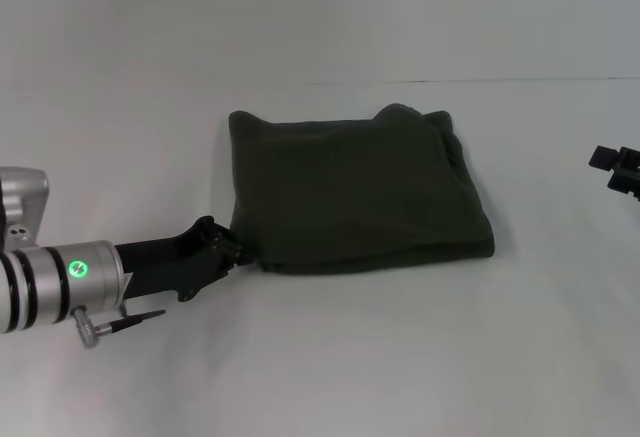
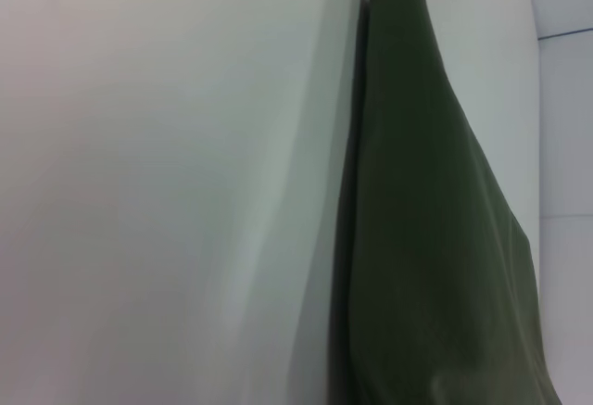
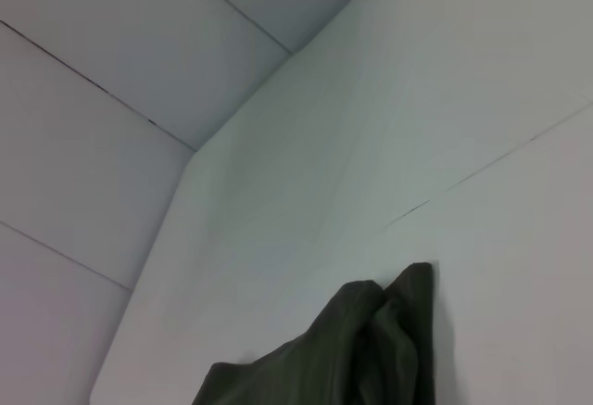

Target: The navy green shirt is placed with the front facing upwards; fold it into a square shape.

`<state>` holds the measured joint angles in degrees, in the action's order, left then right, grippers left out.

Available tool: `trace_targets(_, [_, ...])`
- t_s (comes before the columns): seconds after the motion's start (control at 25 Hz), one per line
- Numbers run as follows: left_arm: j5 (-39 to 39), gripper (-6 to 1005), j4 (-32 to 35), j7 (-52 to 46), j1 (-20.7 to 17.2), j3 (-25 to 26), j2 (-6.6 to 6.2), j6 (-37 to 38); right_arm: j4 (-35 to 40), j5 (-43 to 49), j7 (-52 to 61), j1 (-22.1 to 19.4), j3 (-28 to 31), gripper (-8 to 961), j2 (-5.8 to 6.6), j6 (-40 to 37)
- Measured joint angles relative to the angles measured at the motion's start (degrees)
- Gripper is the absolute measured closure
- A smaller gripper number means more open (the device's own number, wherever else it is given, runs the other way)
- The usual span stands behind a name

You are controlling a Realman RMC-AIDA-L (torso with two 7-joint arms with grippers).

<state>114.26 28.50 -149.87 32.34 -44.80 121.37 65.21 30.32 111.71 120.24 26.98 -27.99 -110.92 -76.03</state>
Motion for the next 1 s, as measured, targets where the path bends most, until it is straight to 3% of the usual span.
trace_targets(0.24, [0.00, 970, 1.94, 0.69, -2.31, 0.50, -0.16, 2.60, 0.00, 0.00, 0.00, 0.00, 0.33, 209, -0.05, 0.00])
trace_targets(0.48, [-0.06, 971, 3.92, 0.71, -5.56, 1.58, -0.45, 4.49, 0.00, 0.00, 0.00, 0.00, 0.49, 209, -0.14, 0.00])
trace_targets(0.76, [1.24, 970, 4.36, 3.06, -6.70, 3.84, -1.51, 8.30, -0.06, 0.00, 0.00, 0.01, 0.50, 209, -0.26, 0.00])
trace_targets(1.0, [4.83, 882, 8.36, 5.59, -7.37, 5.02, -2.93, 13.90, -0.09, 0.00, 0.07, 0.06, 0.48, 209, -0.27, 0.08])
